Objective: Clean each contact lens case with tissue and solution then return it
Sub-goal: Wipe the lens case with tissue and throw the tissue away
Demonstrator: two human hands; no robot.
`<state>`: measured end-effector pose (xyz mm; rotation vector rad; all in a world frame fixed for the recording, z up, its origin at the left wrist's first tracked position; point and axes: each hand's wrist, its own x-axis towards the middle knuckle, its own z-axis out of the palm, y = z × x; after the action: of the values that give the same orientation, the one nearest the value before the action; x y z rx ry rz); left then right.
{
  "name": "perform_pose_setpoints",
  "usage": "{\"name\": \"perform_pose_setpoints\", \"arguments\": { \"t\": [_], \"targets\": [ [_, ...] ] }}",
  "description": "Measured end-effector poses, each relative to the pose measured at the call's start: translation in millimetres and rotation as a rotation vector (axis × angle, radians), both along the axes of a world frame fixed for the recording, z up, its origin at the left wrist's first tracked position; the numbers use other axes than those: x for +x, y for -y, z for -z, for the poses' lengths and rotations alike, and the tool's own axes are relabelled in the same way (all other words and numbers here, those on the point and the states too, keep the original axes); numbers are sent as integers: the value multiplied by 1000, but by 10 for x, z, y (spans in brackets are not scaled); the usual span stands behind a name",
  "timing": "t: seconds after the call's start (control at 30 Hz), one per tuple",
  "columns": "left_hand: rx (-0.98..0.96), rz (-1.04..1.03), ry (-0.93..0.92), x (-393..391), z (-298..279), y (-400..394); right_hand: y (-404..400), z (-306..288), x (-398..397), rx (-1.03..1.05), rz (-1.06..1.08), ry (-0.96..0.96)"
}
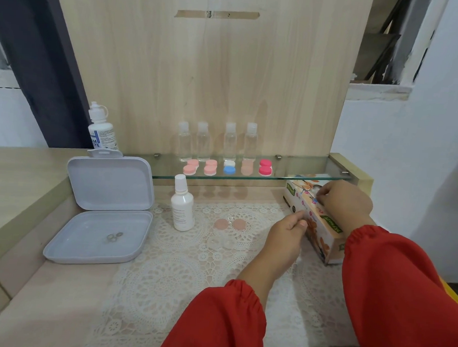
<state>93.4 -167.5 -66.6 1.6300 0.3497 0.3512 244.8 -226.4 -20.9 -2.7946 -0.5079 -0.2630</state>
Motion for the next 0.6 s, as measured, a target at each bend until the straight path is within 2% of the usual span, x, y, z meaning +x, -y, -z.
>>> {"name": "perform_pose_setpoints", "arguments": {
  "t": [0.13,0.23,0.37,0.5,0.6],
  "targets": [
    [6,-1,3,3,6,-3,-22,39,12,13,29,20],
    [-7,-1,3,-3,3,-7,23,44,21,105,17,29],
    [-14,-6,6,5,15,-11,127,-28,-2,406,-13,-124],
    [-4,-16,7,19,19,-18,197,-63,-60,857,-37,-155],
    [-10,-21,13,26,19,-17,221,-119,-122,956,-86,-231]
  ]
}}
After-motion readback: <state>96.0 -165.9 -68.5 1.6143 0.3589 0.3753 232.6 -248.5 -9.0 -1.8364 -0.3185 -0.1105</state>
